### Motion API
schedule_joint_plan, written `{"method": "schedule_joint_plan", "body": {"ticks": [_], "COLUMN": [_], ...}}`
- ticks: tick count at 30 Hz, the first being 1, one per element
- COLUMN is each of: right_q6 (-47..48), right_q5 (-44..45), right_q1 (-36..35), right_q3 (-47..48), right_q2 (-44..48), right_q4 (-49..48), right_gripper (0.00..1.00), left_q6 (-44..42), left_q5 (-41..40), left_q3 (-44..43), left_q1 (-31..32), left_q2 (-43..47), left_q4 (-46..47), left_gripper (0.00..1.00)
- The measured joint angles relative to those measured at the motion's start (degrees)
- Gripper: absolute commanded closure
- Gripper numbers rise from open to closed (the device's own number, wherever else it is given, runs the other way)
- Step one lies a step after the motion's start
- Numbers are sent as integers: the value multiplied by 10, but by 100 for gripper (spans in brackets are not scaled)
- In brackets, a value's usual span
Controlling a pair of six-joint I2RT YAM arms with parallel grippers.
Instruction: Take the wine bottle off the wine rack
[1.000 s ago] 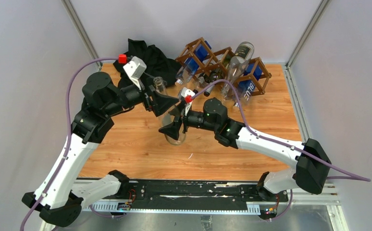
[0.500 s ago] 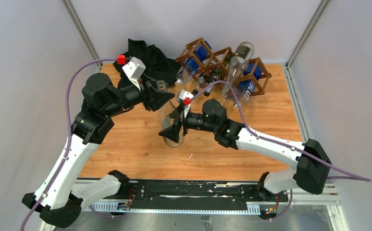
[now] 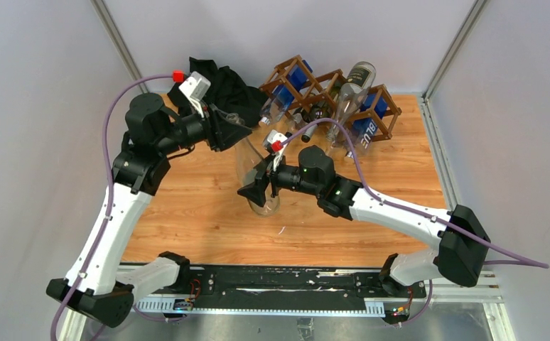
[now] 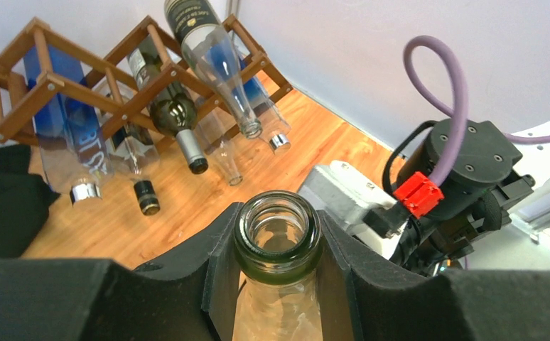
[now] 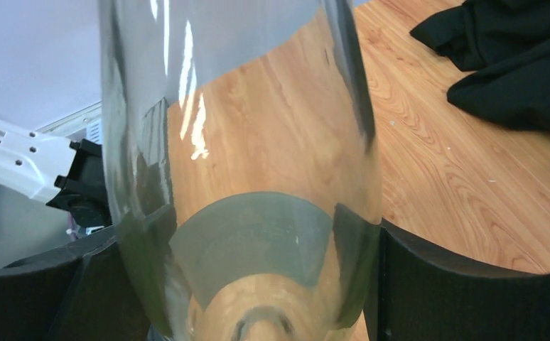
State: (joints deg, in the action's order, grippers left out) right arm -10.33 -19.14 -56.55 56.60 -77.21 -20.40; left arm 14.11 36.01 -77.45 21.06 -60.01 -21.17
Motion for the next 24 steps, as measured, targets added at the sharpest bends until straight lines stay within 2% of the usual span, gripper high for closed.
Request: {"method": "schedule_joint_plan", "body": {"ticks": [4,7,24], "right_q6": [-7,-6,5], "right_q5": [30,40,111], "right_q1": [2,3,7], "right_q3": [0,-2,-17], "right_q2": [0,0,0], "right_q4": [2,2,14], "right_gripper": [7,6,2], "left_q6": [32,35,-82], "left_q5": [50,76,105], "left_q3": [-15,-26,-23], "left_q1": [-57,-76,-86], "left_q2": [-30,-48,-65], "left_q4": [-9,-18,-61], "left_gripper": [100,100,100]}}
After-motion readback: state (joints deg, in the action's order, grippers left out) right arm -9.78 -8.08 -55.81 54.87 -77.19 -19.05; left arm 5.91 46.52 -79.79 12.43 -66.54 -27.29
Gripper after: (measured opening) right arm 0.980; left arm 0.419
